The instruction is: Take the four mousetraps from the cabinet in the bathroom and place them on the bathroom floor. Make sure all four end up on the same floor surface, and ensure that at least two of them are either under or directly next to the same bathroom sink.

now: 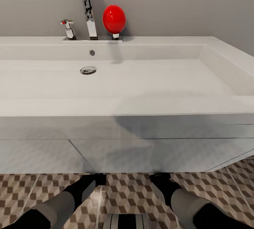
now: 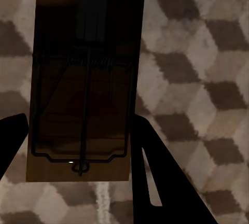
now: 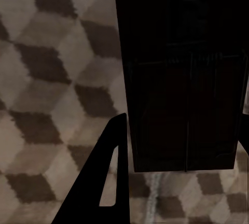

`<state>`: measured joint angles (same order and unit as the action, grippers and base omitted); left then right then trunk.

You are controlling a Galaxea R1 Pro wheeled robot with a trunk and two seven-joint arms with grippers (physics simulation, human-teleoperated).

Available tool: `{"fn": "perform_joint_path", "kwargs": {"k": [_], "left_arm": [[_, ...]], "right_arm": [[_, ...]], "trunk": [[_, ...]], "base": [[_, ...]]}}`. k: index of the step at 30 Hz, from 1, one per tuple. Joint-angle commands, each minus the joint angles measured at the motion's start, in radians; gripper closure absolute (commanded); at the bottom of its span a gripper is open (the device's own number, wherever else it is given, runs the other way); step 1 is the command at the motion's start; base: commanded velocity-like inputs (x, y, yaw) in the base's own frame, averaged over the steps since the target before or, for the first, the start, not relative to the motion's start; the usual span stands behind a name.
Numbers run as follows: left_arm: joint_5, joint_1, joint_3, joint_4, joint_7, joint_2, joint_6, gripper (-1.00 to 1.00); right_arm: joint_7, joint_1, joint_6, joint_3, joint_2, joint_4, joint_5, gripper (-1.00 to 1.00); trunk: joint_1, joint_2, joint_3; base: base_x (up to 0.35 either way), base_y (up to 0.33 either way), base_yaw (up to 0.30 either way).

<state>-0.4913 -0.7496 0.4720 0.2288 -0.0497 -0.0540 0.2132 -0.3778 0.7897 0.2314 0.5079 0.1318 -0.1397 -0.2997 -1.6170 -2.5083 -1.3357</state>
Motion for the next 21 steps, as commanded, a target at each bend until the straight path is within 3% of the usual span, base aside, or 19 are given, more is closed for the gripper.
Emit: {"fn": "perform_joint_path", "kwargs": {"k": [1, 21], "left_arm": [[-0.007, -0.011, 0.010, 0.020, -0.006, 0.000, 0.006, 1.00], [-0.007, -0.011, 0.010, 0.020, -0.006, 0.000, 0.005, 1.00]], "right_arm": [[-0.006, 0.078, 0.006, 0.011, 0.000, -0.003, -0.003, 1.00], [-0.006, 0.077, 0.002, 0.012, 0.007, -0.012, 0.003, 1.00]], "trunk": [[0.000, 0.000, 0.000], [0.000, 0.000, -0.007]], "base": [[0.000, 0.000, 0.000], [0.000, 0.000, 0.014]]}}
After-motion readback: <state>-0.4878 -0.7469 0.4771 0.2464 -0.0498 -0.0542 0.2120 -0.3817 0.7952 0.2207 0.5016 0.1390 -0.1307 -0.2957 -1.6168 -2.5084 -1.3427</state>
